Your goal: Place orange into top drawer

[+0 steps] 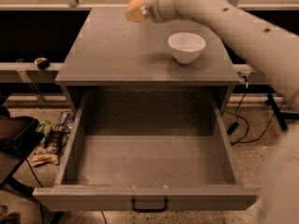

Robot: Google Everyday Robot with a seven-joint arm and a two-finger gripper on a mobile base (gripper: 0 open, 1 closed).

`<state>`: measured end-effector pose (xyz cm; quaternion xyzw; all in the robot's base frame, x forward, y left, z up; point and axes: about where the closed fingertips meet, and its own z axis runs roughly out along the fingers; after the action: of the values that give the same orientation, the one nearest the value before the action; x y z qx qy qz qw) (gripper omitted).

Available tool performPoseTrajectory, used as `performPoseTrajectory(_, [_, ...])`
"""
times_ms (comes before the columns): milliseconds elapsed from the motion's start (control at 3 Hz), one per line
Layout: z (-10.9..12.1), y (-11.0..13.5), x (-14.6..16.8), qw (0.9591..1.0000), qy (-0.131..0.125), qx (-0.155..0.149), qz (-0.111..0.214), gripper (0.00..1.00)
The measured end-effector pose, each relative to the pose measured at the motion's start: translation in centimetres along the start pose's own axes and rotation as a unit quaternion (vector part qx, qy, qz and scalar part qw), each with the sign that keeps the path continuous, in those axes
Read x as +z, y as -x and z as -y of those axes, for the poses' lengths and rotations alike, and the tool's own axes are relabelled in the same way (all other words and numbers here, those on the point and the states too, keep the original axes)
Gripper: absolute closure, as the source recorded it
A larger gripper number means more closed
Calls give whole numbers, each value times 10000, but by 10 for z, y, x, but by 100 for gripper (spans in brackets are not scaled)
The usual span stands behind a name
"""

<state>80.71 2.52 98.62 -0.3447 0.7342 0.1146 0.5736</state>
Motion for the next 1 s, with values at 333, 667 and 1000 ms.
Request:
performPoseTrajectory(333, [-29, -6, -99, 9995, 118, -41, -284, 100])
performPoseTrajectory(667, [-96, -87, -159, 9892, 886, 200, -1152, 100])
performPoseTrajectory(1000, [-139, -175, -200, 9719, 1458, 777, -1678, 100])
